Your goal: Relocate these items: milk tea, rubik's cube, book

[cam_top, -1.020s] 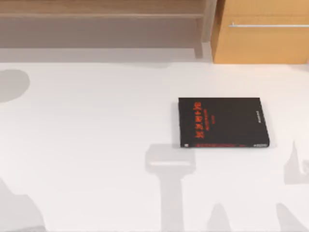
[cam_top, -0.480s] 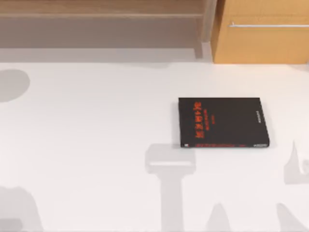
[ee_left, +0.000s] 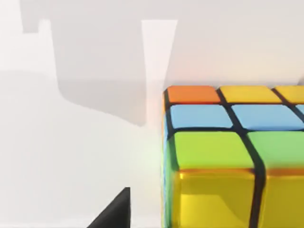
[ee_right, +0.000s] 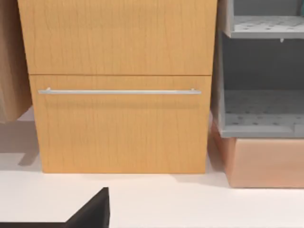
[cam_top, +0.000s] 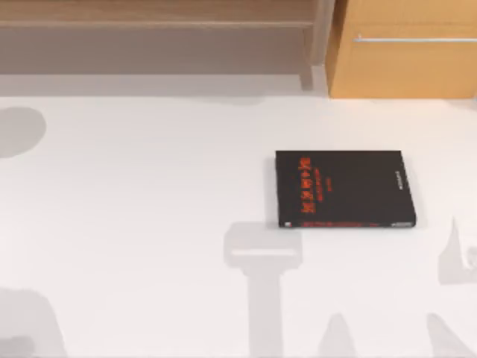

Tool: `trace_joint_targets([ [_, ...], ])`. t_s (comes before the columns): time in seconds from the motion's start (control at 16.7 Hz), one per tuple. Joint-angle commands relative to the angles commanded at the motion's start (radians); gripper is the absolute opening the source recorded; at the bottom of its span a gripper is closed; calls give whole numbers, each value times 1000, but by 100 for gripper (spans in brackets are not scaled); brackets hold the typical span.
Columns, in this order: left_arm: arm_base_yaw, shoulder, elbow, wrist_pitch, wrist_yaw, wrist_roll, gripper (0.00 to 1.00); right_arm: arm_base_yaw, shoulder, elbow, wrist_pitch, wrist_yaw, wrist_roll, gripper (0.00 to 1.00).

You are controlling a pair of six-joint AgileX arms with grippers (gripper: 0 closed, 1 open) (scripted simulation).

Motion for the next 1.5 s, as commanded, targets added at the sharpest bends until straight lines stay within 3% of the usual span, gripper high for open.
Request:
trace_joint_targets([
  [0.54, 0, 0, 0, 0, 0, 0, 2, 0, 0, 0, 0, 0, 0, 100],
  [1.14, -1, -3, 4, -4, 0, 1, 0, 0, 0, 0, 0, 0, 0, 100],
  [1.5, -3, -52, 93, -145, 1, -1, 0, 0, 0, 0, 0, 0, 0, 100],
])
